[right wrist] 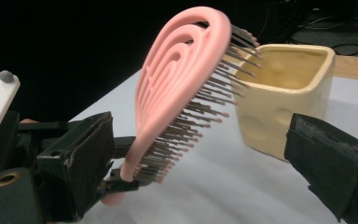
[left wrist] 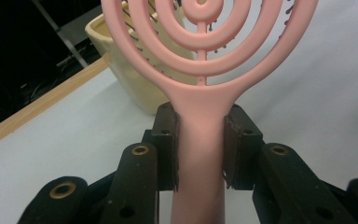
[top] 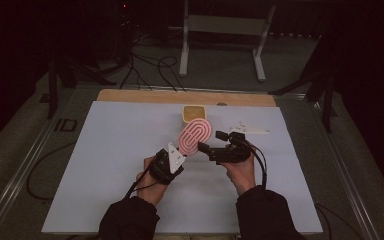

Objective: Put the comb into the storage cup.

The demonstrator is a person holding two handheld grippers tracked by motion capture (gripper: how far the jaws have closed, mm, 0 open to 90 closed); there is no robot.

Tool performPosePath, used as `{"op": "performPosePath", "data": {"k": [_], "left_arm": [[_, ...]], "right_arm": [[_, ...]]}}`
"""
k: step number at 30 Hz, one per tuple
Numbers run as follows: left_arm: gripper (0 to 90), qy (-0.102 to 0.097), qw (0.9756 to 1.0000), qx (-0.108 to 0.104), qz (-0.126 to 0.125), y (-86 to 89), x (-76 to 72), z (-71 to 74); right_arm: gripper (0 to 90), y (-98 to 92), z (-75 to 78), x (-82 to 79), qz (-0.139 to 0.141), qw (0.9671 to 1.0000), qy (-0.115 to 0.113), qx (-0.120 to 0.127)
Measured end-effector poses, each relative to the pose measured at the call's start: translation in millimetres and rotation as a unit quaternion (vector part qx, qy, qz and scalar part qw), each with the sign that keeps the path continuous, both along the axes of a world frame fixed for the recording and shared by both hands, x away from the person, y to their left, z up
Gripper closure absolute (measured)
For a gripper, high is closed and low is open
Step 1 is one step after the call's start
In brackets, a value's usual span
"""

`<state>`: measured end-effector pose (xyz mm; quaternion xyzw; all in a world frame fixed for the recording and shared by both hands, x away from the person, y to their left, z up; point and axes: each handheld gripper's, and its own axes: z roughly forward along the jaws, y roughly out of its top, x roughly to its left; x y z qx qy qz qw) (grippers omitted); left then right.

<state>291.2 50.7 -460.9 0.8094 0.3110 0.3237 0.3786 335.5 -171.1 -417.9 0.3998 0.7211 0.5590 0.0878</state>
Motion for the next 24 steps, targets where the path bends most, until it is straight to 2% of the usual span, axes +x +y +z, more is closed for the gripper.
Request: {"op": "performPosePath", "data": {"k": [8, 13, 15, 19, 24], "left_arm": [[70.2, -0.004, 1.0, -0.001, -0.001, -3.5, 0.1, 1.4], [70.2, -0.003, 1.0, -0.005, -0.002, -6.9, 0.7, -0.3], [70.2, -0.003, 1.0, -0.007, -0.004, -8.1, 0.7, -0.4], [70.2, -0.005, 0.9999, -0.009, -0.004, -10.7, 0.5, 0.1], [70.2, -0.007, 0.9999, -0.014, -0.006, -13.6, 0.2, 1.3]], "right_arm": [[10.6, 4.5, -0.8, 6.4, 0.003, 1.0, 0.008, 0.003], [14.1, 5.1, -3.2, 9.7, 0.004, 0.9997, 0.022, 0.015], [15.6, 5.6, -3.5, 10.3, 0.002, 0.9996, 0.024, 0.012], [23.9, 5.3, -4.7, 11.7, -0.005, 0.9994, 0.029, 0.017], [34.0, 6.6, -5.0, 11.9, 0.001, 0.9992, 0.03, 0.024]]}}
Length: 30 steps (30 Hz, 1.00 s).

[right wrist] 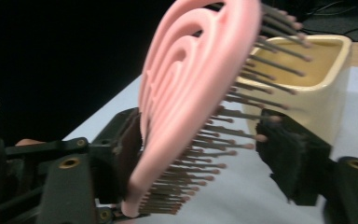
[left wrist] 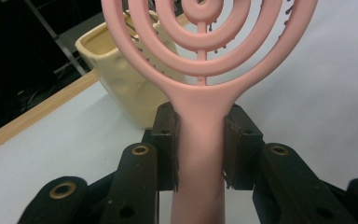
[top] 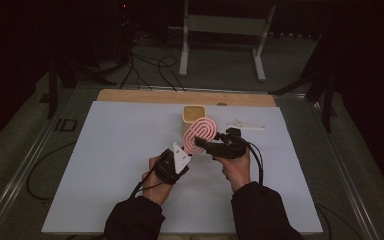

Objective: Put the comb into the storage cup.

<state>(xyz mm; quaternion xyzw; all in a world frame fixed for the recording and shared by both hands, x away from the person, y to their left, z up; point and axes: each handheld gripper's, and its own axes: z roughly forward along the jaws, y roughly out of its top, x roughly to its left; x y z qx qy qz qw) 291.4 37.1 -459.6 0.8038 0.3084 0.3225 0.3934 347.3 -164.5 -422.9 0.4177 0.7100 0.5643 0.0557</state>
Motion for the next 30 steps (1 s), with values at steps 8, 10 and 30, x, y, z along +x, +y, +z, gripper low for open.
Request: {"op": "performPosePath", "data": {"k": [8, 10, 30], "left_arm": [[70.1, 0.002, 1.0, 0.002, -0.009, -5.7, 0.3, -0.7], [70.1, 0.001, 0.9999, 0.002, -0.011, -6.7, 0.1, -0.8], [69.6, 0.005, 0.9999, -0.004, -0.013, -4.8, 2.2, -0.7]], "right_arm": [[53.0, 0.5, -0.3, 0.3, 0.014, 0.9998, 0.007, 0.009], [54.5, 1.0, -0.7, 0.3, 0.015, 0.9998, 0.009, 0.01], [63.3, 3.3, -1.7, -0.1, 0.045, 0.9974, 0.028, 0.048]]}}
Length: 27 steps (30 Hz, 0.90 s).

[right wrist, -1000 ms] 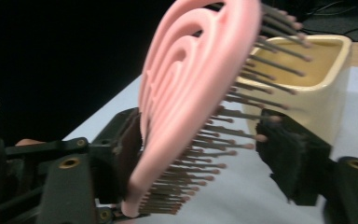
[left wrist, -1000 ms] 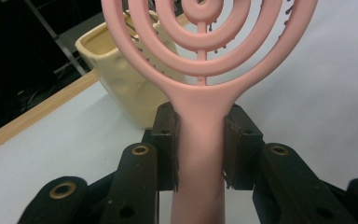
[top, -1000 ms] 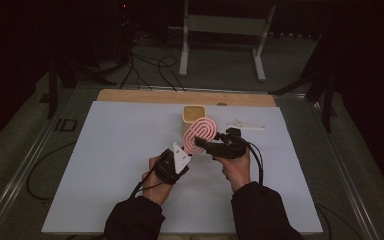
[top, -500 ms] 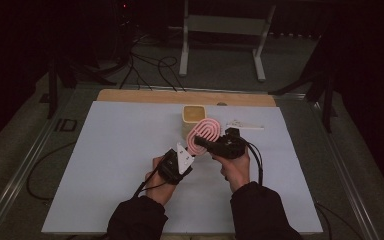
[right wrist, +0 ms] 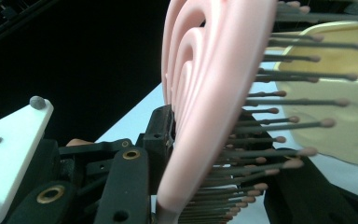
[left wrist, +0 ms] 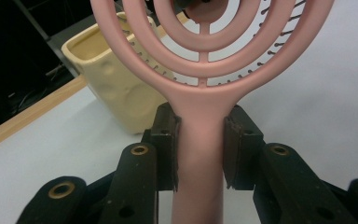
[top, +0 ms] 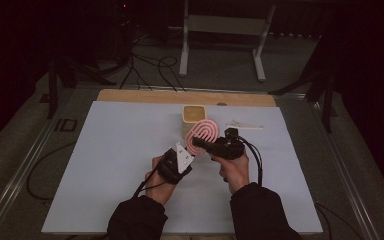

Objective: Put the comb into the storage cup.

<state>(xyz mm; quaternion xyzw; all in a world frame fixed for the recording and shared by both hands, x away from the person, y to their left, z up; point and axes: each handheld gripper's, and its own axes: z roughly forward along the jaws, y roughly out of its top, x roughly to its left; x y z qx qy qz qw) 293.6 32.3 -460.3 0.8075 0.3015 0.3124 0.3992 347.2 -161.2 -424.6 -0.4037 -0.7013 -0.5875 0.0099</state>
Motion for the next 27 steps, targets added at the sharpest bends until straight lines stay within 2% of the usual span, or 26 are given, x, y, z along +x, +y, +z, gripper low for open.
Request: {"op": "performPosePath", "data": {"k": [4, 6, 7, 8, 11, 14, 16, 17, 20, 22, 24, 25, 27], "left_arm": [[69.3, -0.002, 1.0, 0.0, 0.0, 0.2, 0.3, 0.2], [68.8, 0.004, 0.9999, -0.01, 0.001, 0.0, 1.8, 0.1], [68.2, 0.013, 0.9999, -0.01, 0.002, 0.0, 2.9, 0.1], [66.0, 0.021, 0.9998, -0.008, 0.001, 0.7, 3.9, 0.1], [60.4, 0.026, 0.9995, -0.016, 0.002, 4.8, 3.4, 0.8], [54.3, 0.028, 0.9992, -0.028, 0.005, 11.9, 0.8, 3.9], [51.4, 0.028, 0.9992, -0.028, 0.005, 11.9, 0.8, 3.9], [44.6, 0.034, 0.9984, -0.046, 0.002, 20.2, -2.4, 6.6], [31.3, 0.038, 0.9979, -0.052, -0.002, 25.9, -5.1, 6.6], [22.1, 0.043, 0.9973, -0.06, 0.002, 36.4, -9.3, 5.3], [15.8, 0.043, 0.9972, -0.061, 0.006, 40.3, -10.9, 5.0], [15.1, 0.042, 0.9969, -0.066, 0.012, 48.8, -13.9, 4.0], [14.1, 0.043, 0.9968, -0.066, 0.015, 53.0, -14.8, 3.2]], "right_arm": [[63.3, -1.1, -0.6, 0.6, -0.001, 1.0, 0.002, 0.007], [63.3, -0.7, -0.2, 0.3, -0.001, 1.0, -0.006, 0.005], [63.4, -0.5, 0.0, 0.3, -0.002, 0.9999, -0.009, 0.005], [63.4, -0.7, 0.4, 0.0, -0.001, 0.9999, -0.011, 0.007], [63.5, -2.4, 1.4, 0.5, -0.002, 0.9997, -0.026, 0.003], [63.5, -5.1, -0.4, 2.4, -0.008, 0.9997, -0.025, 0.004], [63.5, -5.8, -1.1, 3.3, -0.008, 0.9996, -0.026, 0.005], [63.6, -6.2, -0.7, 4.6, -0.01, 0.9995, -0.029, 0.003], [63.5, -7.5, -0.9, 6.7, -0.014, 0.9994, -0.032, 0.004], [63.5, -9.2, -1.6, 7.8, -0.019, 0.9993, -0.031, 0.01], [63.5, -10.1, -1.9, 8.3, -0.02, 0.9992, -0.032, 0.013], [63.5, -11.2, -1.5, 8.9, -0.02, 0.9991, -0.033, 0.016], [63.5, -11.5, -1.3, 9.3, -0.021, 0.9991, -0.033, 0.016]]}}
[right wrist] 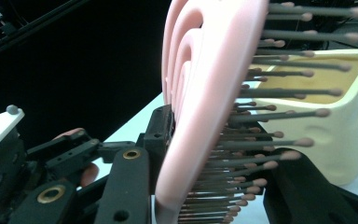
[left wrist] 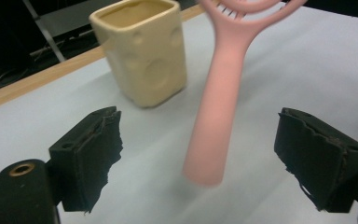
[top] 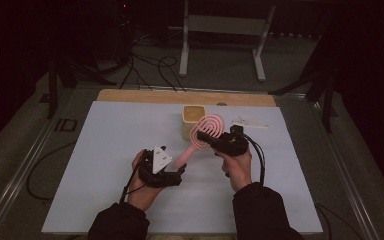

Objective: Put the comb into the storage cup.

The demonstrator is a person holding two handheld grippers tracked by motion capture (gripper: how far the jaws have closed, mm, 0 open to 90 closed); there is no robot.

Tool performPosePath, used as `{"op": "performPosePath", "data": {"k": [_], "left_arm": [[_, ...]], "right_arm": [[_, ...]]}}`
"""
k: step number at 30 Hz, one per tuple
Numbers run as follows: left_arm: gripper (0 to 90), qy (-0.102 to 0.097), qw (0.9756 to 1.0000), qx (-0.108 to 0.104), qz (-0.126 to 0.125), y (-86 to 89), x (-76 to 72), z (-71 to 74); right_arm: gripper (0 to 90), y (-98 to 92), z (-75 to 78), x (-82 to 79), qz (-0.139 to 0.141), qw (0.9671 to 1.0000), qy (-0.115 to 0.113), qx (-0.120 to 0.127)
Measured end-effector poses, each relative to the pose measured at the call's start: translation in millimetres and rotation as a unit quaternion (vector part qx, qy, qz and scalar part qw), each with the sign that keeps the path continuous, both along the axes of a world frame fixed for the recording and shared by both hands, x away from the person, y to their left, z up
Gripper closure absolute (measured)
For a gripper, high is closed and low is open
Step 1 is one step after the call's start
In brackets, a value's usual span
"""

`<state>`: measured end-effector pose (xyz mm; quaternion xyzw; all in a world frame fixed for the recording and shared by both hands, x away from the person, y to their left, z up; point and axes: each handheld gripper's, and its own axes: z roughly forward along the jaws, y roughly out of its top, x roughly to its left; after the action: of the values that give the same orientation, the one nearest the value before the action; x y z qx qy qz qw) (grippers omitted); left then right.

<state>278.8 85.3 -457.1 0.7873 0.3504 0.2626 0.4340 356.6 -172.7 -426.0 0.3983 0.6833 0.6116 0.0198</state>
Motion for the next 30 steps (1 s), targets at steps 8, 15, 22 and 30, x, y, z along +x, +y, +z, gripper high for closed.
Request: {"op": "performPosePath", "data": {"k": [8, 15, 22, 30], "left_arm": [[0.6, 0.004, 0.9993, -0.038, 0.005, 43.8, -10.6, 2.3], [0.1, -0.004, 0.9969, -0.076, 0.022, 86.5, -21.8, -1.1], [0.0, 0.005, 0.997, -0.067, 0.038, 115.5, -31.1, -21.1], [0.0, -0.006, 0.9962, -0.069, 0.053, 133.6, -39.9, -28.8]], "right_arm": [[63.5, 2.5, -0.5, 1.3, -0.003, 1.0, -0.001, -0.007], [63.5, 7.1, 3.8, 0.6, -0.002, 0.9999, -0.009, -0.014], [63.5, 10.6, 6.5, 2.1, -0.001, 0.9997, -0.009, -0.023], [63.5, 13.7, 4.7, 4.1, -0.002, 0.9996, -0.007, -0.026]]}}
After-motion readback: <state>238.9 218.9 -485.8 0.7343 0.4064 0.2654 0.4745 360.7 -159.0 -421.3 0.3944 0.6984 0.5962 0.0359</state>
